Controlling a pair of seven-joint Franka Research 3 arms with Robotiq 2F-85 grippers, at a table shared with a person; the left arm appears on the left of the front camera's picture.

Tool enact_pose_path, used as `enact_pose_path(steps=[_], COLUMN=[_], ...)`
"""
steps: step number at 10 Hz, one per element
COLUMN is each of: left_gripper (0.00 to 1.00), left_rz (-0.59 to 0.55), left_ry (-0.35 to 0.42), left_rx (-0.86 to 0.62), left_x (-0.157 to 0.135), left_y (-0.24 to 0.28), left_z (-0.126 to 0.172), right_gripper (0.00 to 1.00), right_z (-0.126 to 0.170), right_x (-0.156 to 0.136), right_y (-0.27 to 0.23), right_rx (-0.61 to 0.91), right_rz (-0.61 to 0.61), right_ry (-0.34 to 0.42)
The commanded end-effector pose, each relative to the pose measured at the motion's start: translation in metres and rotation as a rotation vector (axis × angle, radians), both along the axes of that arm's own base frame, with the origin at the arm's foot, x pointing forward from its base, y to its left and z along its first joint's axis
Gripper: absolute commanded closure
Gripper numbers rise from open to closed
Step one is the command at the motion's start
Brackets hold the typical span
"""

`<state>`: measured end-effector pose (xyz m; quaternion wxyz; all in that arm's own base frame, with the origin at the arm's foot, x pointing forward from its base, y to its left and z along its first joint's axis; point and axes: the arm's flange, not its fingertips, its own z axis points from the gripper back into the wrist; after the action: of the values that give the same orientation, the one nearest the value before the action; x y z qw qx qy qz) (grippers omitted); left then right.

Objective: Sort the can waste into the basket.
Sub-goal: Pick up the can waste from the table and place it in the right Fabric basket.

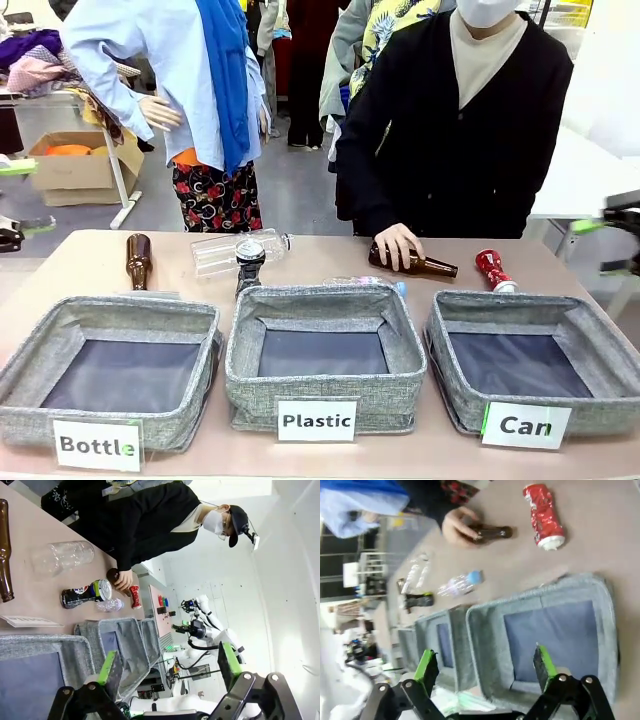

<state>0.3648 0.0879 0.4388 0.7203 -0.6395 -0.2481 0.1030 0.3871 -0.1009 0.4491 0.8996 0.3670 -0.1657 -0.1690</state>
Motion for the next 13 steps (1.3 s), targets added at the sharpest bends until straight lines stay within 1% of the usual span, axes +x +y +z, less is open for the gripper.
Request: enact_pose_path(steps=[1, 2, 3, 4, 5, 6, 7, 8, 9, 10, 11, 12, 13], left_gripper=[0.0, 0.0, 0.0, 0.0, 0.0, 0.0, 0.0, 0.0, 0.0, 0.0, 0.0, 0.0, 0.0], left_rz=[-0.011, -0.011, -0.011, -0.011, -0.011, -0.011, -0.011, -0.011, -0.011, -0.011, -0.011, -0.011, -0.011], left_ry=[-0.013, -0.013, -0.013, -0.013, -0.013, -0.013, -0.013, -0.013, -0.013, -0.013, -0.013, -0.013, -0.013], left_rx=[0.003, 0.003, 0.003, 0.003, 0.003, 0.003, 0.003, 0.003, 0.003, 0.003, 0.003, 0.003, 0.003], left_x=[-0.002, -0.002, -0.002, -0.002, -0.002, -0.002, -0.002, -0.002, -0.002, -0.002, -0.002, -0.002, -0.002], left_y=[0.001, 0.001, 0.001, 0.001, 0.001, 0.001, 0.001, 0.001, 0.001, 0.001, 0.001, 0.001, 0.001], left_z=[0.001, 0.001, 0.001, 0.001, 0.001, 0.001, 0.001, 0.001, 0.001, 0.001, 0.001, 0.001, 0.001], right_gripper=[0.0, 0.0, 0.0, 0.0, 0.0, 0.0, 0.0, 0.0, 0.0, 0.0, 0.0, 0.0, 0.0], right_z=[-0.024, -0.033, -0.041, -0.051, -0.068, -0.082, -0.078, -0.038, 0.004, 0.035, 0.051, 0.059, 0.062], right_x=[0.053, 0.072, 0.088, 0.102, 0.118, 0.128, 0.12, 0.085, 0.045, -0.005, -0.048, -0.084, -0.119], right_y=[0.032, 0.048, 0.057, 0.062, 0.066, 0.071, 0.074, 0.058, 0.022, -0.026, -0.064, -0.097, -0.124], right_rx=[-0.147, -0.177, -0.264, -0.359, -0.428, -0.459, -0.423, -0.332, -0.231, -0.151, -0.081, 0.002, 0.091], right_rz=[0.029, 0.016, -0.056, -0.087, -0.053, -0.028, 0.019, 0.004, 0.011, 0.04, 0.094, 0.144, 0.197], right_ry=[0.099, 0.102, 0.075, 0.052, 0.077, 0.103, 0.05, -0.035, -0.035, -0.005, 0.017, 0.018, 0.001])
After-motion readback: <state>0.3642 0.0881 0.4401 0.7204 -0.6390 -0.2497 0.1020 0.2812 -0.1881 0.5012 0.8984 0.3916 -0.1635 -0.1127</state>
